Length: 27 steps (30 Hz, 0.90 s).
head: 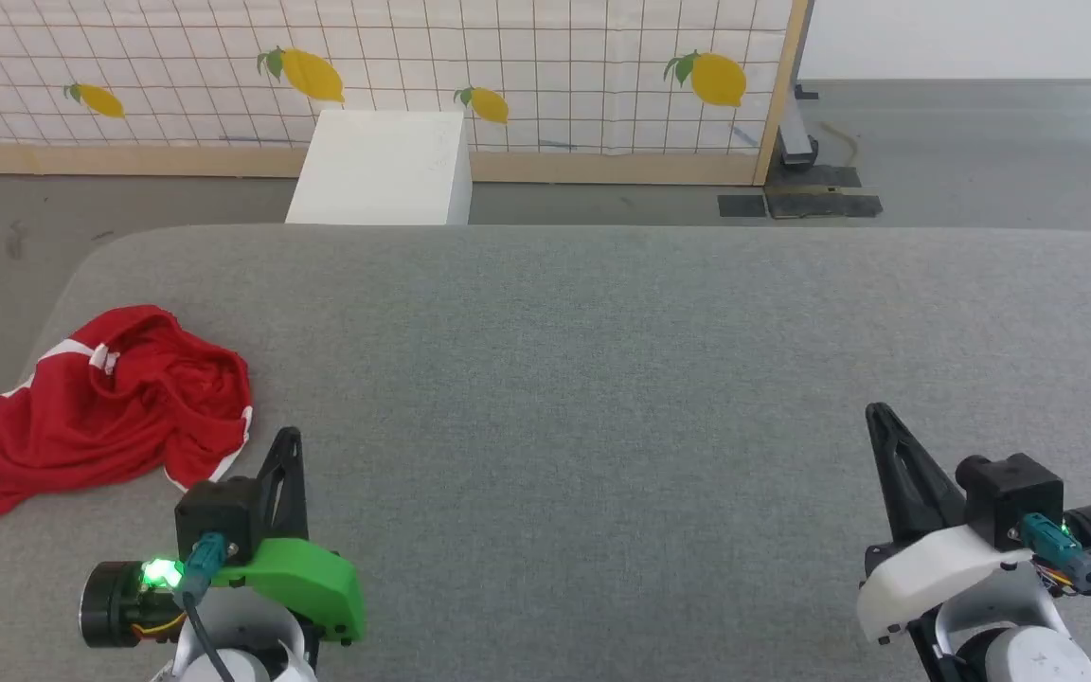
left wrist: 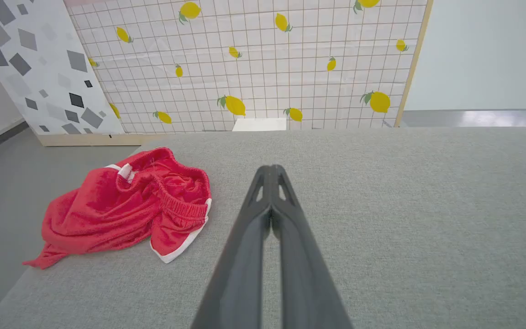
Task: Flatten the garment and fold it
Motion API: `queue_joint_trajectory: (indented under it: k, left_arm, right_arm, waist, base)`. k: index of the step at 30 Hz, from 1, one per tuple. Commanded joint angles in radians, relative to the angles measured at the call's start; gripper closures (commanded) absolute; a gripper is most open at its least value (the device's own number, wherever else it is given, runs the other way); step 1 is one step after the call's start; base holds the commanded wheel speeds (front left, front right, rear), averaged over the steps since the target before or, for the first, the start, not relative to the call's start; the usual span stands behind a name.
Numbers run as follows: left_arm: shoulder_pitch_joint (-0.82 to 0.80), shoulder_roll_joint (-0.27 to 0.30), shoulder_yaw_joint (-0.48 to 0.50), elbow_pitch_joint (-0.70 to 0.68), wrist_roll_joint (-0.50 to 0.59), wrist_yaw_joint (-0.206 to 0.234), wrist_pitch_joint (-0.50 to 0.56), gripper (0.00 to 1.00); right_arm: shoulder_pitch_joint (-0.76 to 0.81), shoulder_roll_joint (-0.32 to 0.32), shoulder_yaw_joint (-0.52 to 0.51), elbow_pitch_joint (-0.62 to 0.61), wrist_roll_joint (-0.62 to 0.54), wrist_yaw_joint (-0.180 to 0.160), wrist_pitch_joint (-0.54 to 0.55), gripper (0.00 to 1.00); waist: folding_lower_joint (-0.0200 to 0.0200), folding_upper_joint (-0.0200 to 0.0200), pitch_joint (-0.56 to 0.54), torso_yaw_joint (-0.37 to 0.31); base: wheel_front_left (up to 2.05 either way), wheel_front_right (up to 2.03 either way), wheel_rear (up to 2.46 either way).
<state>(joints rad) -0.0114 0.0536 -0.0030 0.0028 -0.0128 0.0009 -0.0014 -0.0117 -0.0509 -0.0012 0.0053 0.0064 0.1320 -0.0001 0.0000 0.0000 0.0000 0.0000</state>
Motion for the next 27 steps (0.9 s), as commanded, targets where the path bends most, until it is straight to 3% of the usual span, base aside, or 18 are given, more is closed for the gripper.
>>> queue_joint_trajectory:
  k: [1, 27]
  left_arm:
    - [0.011, -0.003, 0.003, -0.003, 0.013, -0.001, 0.001, 1.0]
    - [0.011, -0.003, 0.003, -0.003, 0.013, -0.001, 0.001, 1.0]
  right_arm:
    - [0.012, 0.001, 0.001, -0.005, -0.006, -0.001, 0.0, 1.0]
    - [0.012, 0.001, 0.001, -0.005, -0.006, -0.001, 0.0, 1.0]
  waist:
    - [0.0, 0.0, 0.0, 0.0]
    - [0.0, 0.0, 0.0, 0.0]
  base:
    - [0.0, 0.0, 0.0]
    - [0.0, 0.0, 0.0]
